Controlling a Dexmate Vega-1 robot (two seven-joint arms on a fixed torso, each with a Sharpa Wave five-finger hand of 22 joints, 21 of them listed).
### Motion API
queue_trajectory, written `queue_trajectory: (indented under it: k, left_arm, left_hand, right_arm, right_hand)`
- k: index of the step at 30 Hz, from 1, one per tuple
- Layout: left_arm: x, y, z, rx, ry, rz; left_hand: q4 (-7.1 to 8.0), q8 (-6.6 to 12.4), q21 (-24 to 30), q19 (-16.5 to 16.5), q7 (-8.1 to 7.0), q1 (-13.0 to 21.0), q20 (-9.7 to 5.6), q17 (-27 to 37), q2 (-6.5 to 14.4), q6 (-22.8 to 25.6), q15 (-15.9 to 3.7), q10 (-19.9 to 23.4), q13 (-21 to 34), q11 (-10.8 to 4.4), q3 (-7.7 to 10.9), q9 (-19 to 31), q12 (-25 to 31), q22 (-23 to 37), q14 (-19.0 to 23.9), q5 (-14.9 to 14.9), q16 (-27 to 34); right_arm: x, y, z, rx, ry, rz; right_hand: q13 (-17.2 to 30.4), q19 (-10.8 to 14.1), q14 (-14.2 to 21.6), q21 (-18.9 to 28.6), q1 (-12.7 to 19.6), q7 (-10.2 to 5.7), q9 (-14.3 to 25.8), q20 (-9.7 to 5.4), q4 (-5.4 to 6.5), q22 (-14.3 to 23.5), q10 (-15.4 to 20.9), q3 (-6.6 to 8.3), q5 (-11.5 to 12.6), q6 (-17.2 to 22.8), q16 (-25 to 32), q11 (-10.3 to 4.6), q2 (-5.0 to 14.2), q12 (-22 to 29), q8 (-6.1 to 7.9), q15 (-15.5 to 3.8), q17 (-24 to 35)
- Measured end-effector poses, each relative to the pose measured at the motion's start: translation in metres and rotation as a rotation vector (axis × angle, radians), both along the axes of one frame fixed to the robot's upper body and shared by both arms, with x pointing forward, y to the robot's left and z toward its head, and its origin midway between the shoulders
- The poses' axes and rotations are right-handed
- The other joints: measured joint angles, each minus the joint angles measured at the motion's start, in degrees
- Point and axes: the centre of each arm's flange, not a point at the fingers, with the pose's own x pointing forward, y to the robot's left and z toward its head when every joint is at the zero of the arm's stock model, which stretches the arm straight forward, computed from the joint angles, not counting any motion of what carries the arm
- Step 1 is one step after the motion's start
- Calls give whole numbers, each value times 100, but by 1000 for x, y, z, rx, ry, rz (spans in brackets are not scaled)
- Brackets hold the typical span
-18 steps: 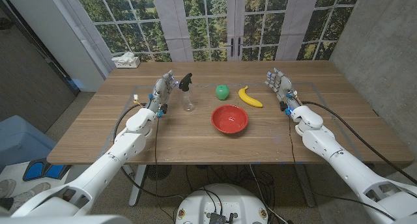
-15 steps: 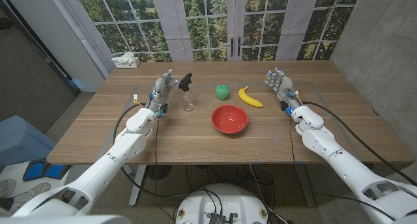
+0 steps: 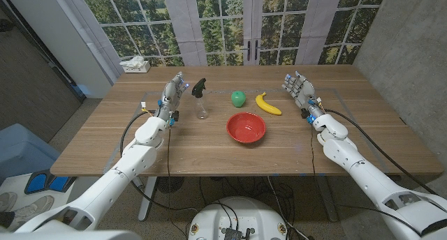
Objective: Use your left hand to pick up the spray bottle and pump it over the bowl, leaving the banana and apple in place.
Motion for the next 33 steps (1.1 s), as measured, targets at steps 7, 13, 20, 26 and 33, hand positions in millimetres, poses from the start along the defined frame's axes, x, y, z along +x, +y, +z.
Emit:
queue_trajectory:
  k: [7, 13, 20, 26, 33]
  left_arm:
    - [-3, 2, -4, 14, -17, 21]
    - [-4, 5, -8, 31, -24, 38]
    - [-7, 7, -16, 61, -34, 64]
    - [-14, 7, -21, 82, -54, 93]
    - [-22, 6, -28, 95, -67, 117]
  left_hand:
    - [-397, 21, -134, 201, -297, 16, 23, 0, -472, 89, 10, 103, 0, -102, -200, 0, 0, 0, 95, -32, 0]
    - [-586, 21, -194, 303, -388, 101, 2, -1, -721, 38, 29, 133, -1, -133, -315, -1, 0, -1, 113, -32, 0]
    - [-689, 21, -258, 343, -383, 131, -19, -1, -896, -110, 0, 102, -1, -164, -372, 15, -29, -1, 143, -32, 0]
    - [-718, 21, -303, 343, -376, 151, -19, -1, -981, -117, 0, 102, -1, -164, -401, 28, -29, -1, 143, -32, 0]
    - [-718, 21, -303, 343, -345, 167, -19, -1, -1027, -148, 0, 101, 26, -163, -401, 27, -29, -1, 143, -32, 0]
  right_arm:
    - [-1, 1, 1, 3, -5, -2]
    - [-4, 5, 0, 5, -7, -8]
    - [-8, 8, -1, 5, -9, -17]
    - [-11, 12, -4, 4, -5, -22]
    - [-15, 14, -6, 5, -3, -27]
  right_hand:
    - [-6, 32, 0, -36, 0, 10, 0, -32, 0, 0, 1, 0, 0, 10, 0, -1, 0, 0, 0, 0, 0]
    - [-16, 73, 35, -36, 0, 10, -1, 10, 0, 0, 21, 0, 0, 10, 0, -21, 0, 0, 0, 4, 0]
    - [-16, 74, 61, -69, -1, 10, -1, 11, 0, -1, 52, 0, 0, 9, 0, 10, 0, 0, 0, 19, -26]
    - [-16, 113, 61, -69, 0, 41, -1, 51, 0, -1, 51, 0, 0, 40, 41, 10, 0, 0, 0, 19, -26]
    - [-15, 133, 60, -90, -1, 41, -1, 72, -16, -1, 51, 16, 0, 40, 46, 10, 0, 0, 0, 19, -26]
